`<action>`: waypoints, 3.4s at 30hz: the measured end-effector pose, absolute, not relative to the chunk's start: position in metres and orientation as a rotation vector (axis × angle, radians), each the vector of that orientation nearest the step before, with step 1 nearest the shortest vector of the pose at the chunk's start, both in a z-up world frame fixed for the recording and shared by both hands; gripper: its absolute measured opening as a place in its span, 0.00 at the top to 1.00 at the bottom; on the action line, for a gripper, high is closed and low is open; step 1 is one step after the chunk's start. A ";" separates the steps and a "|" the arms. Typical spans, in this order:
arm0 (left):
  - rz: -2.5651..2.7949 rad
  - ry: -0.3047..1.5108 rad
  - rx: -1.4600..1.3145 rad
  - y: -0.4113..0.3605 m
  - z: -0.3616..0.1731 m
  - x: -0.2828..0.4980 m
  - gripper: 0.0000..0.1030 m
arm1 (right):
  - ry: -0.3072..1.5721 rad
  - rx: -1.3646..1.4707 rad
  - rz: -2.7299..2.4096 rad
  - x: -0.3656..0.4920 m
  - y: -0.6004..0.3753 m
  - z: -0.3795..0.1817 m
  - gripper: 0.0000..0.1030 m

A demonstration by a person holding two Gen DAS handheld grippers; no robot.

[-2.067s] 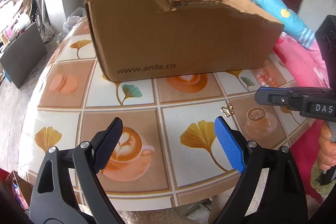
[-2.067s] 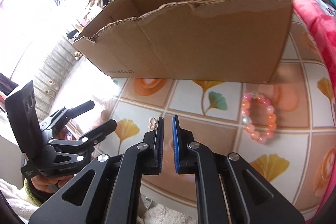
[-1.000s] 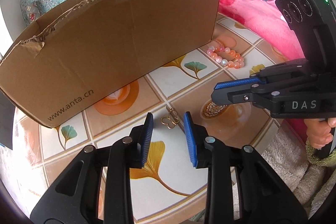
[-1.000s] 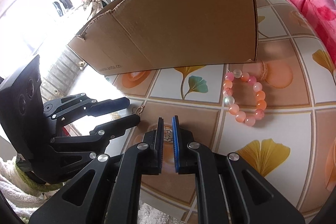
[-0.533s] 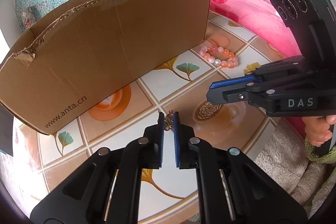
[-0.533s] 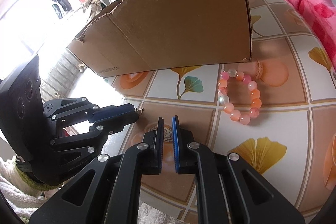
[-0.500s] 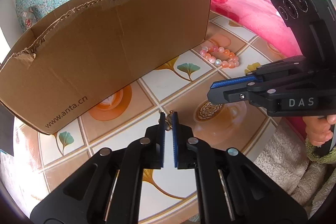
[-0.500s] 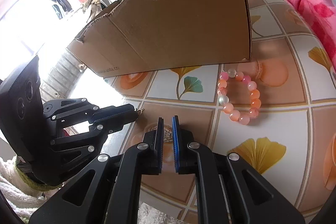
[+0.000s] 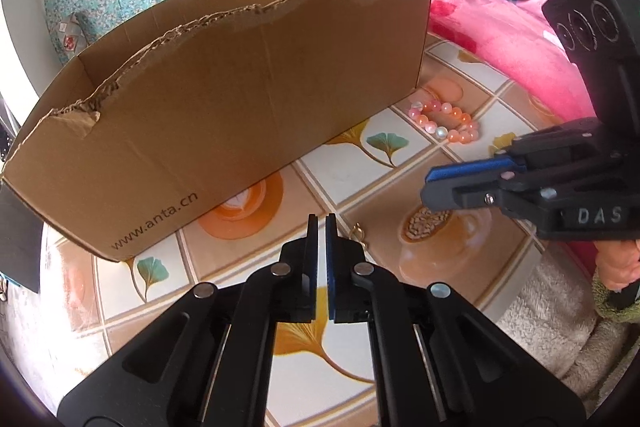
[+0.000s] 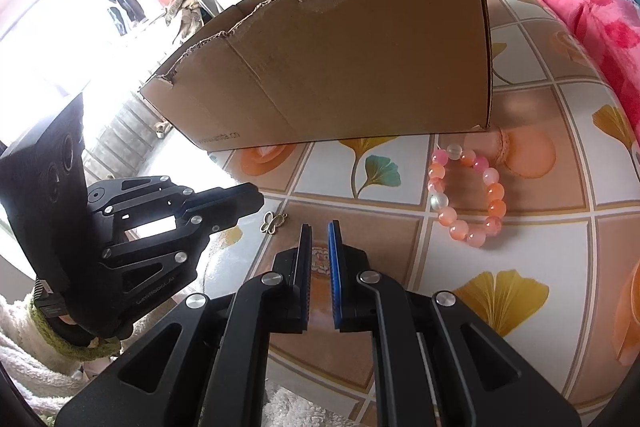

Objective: Organize jewelry

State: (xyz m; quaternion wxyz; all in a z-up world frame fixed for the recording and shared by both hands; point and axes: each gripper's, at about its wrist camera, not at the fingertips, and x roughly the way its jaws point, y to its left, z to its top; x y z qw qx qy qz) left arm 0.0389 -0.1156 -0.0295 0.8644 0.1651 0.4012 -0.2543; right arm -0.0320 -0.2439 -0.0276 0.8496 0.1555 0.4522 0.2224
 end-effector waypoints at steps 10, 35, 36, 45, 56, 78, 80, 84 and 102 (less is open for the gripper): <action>-0.541 0.859 0.399 -0.121 -0.036 0.041 0.97 | 0.959 0.342 0.462 -0.032 -0.244 -0.032 0.91; -0.520 0.888 0.393 -0.108 -0.035 0.039 0.84 | 0.961 0.352 0.458 -0.031 -0.242 -0.033 0.91; -0.511 0.896 0.378 -0.105 -0.035 0.039 0.84 | 0.962 0.351 0.460 -0.030 -0.242 -0.033 0.91; -0.471 0.880 0.193 -0.070 -0.026 0.031 0.83 | 0.964 0.355 0.472 -0.026 -0.239 -0.033 0.91; -0.602 0.863 0.283 -0.060 -0.026 0.009 0.59 | 0.977 0.337 0.511 -0.023 -0.229 -0.033 0.91; -0.643 0.969 0.005 -0.063 -0.033 0.015 0.61 | 0.958 0.326 0.476 -0.025 -0.230 -0.029 0.91; -0.641 0.971 -0.015 -0.062 -0.033 0.016 0.61 | 0.955 0.333 0.473 -0.026 -0.232 -0.029 0.91; -0.658 0.991 -0.083 -0.062 -0.033 0.018 0.61 | 0.951 0.347 0.470 -0.028 -0.235 -0.030 0.91; -0.493 0.956 0.030 -0.081 -0.029 0.010 0.61 | 0.929 0.383 0.465 -0.034 -0.244 -0.034 0.91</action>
